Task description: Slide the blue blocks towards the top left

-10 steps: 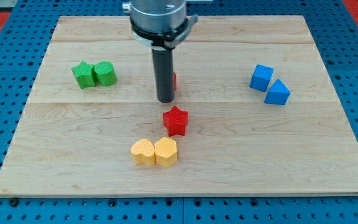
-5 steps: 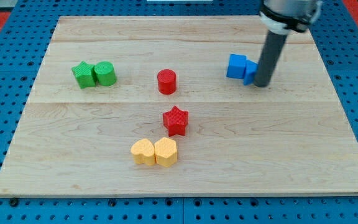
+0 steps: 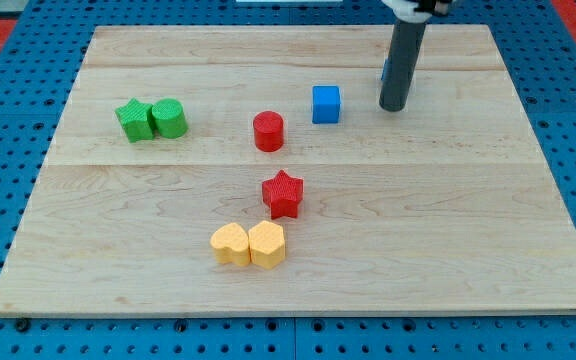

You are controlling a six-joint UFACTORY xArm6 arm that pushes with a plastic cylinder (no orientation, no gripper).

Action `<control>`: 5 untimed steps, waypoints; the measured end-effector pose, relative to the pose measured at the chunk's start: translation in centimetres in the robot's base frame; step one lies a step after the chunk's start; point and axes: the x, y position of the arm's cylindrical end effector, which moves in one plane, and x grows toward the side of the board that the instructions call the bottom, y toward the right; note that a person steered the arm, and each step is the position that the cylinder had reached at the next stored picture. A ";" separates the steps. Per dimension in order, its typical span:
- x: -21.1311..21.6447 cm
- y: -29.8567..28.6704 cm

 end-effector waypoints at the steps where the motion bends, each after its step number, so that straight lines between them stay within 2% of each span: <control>1: 1.4 -5.4; 2: -3.1 -12.4; 3: -4.6 -13.4; 4: -1.4 -4.4; 5: -4.1 5.6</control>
